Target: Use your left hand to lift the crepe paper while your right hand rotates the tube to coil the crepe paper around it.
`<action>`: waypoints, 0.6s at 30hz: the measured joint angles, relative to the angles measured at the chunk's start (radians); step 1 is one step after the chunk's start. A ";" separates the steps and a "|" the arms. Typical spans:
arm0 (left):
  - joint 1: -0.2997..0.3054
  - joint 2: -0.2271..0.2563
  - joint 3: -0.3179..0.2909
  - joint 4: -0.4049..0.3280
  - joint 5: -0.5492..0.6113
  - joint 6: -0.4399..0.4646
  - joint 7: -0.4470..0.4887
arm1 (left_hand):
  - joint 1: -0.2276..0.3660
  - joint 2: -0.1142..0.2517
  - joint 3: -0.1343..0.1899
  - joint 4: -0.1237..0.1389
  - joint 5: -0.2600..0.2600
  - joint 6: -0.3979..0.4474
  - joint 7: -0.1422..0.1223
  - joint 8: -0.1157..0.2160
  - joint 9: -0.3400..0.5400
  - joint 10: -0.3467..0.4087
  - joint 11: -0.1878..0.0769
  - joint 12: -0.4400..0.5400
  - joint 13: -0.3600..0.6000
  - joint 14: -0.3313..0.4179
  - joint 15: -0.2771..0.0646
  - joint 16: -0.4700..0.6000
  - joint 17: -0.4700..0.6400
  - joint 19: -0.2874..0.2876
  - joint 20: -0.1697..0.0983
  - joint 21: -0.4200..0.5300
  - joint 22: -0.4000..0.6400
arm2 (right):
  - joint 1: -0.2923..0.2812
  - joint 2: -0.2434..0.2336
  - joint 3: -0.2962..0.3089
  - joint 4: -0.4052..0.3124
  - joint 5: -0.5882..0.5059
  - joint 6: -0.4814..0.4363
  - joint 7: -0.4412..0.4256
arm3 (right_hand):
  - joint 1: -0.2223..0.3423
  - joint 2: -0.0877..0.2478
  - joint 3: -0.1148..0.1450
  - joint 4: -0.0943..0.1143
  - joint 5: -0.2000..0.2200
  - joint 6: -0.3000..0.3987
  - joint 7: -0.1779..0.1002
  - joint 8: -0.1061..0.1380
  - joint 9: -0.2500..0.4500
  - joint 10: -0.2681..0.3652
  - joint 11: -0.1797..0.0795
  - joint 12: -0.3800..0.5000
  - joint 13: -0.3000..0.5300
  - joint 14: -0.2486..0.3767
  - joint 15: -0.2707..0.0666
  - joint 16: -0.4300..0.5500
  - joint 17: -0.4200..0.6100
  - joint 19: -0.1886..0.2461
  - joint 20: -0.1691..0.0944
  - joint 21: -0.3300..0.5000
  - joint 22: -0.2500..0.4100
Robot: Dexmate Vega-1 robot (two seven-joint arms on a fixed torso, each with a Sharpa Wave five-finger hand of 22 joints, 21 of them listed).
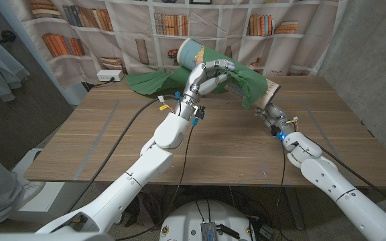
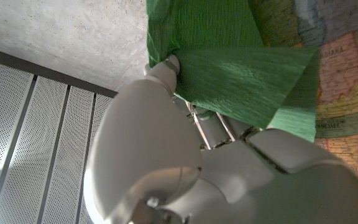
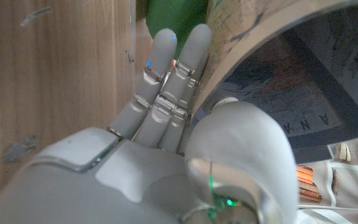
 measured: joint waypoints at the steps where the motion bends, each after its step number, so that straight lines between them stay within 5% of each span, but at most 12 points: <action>1: 0.006 0.004 0.000 -0.006 -0.005 0.004 -0.001 | 0.000 0.000 0.000 0.000 0.000 0.000 0.000 0.000 0.000 0.000 0.000 0.000 0.000 0.000 0.000 0.000 0.000 0.000 0.000 0.001 0.000 | 0.002 0.000 0.001 0.003 -0.002 0.001 0.000 | 0.000 0.000 0.000 0.000 0.000 -0.002 -0.002 0.000 0.000 0.000 0.000 0.000 0.000 0.000 0.000 0.000 0.000 0.000 0.000 0.000 0.000; 18: 0.086 0.058 -0.001 -0.081 -0.069 0.050 -0.025 | 0.000 0.000 0.000 0.000 0.000 0.000 0.000 0.000 0.005 0.000 0.000 -0.008 0.001 0.000 0.000 0.000 0.005 0.000 0.000 0.002 0.000 | 0.031 -0.005 0.029 0.042 -0.013 0.017 0.001 | 0.000 0.000 0.000 0.000 -0.003 -0.001 -0.001 -0.002 0.005 0.000 0.000 -0.004 0.001 0.000 0.000 0.000 0.000 -0.005 0.005 0.000 0.000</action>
